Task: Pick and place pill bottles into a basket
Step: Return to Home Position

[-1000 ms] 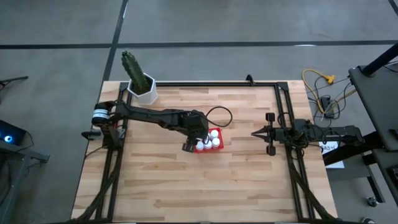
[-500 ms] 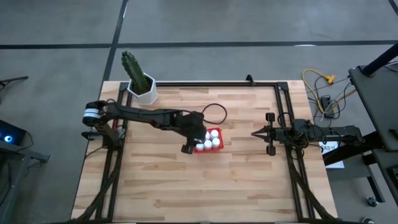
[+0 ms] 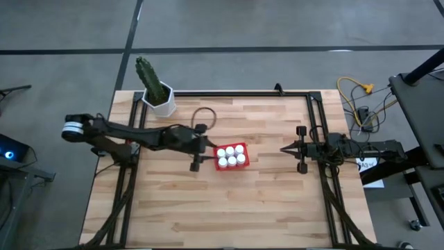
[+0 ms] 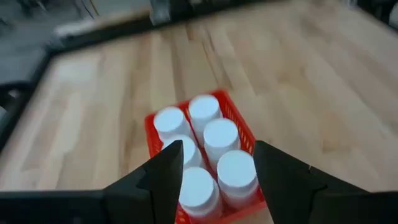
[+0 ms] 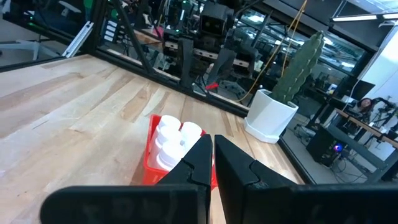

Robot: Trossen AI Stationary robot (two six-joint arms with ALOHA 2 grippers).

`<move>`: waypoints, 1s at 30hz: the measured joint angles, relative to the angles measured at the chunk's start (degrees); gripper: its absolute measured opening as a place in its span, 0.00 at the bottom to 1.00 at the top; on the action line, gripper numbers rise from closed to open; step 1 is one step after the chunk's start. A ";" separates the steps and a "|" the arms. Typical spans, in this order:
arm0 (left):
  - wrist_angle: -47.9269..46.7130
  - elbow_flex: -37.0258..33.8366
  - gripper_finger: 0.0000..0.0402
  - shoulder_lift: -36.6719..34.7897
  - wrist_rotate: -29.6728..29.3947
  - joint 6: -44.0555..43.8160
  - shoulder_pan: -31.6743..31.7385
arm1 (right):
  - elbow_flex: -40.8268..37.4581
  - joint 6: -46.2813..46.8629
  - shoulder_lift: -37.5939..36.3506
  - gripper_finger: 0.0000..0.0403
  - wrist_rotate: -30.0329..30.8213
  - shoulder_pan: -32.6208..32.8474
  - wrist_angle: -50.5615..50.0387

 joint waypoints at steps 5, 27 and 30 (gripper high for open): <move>11.09 -9.40 0.44 -6.63 -0.98 0.16 0.57 | 0.00 0.04 0.48 0.02 0.06 -0.03 0.09; 36.03 -38.49 0.44 -49.61 -4.27 -2.53 1.62 | 0.00 -0.03 0.83 0.02 0.05 -0.02 0.00; 32.51 -39.80 0.44 -55.50 -4.28 -2.57 1.62 | 0.00 -0.07 0.83 0.02 0.05 -0.02 -0.02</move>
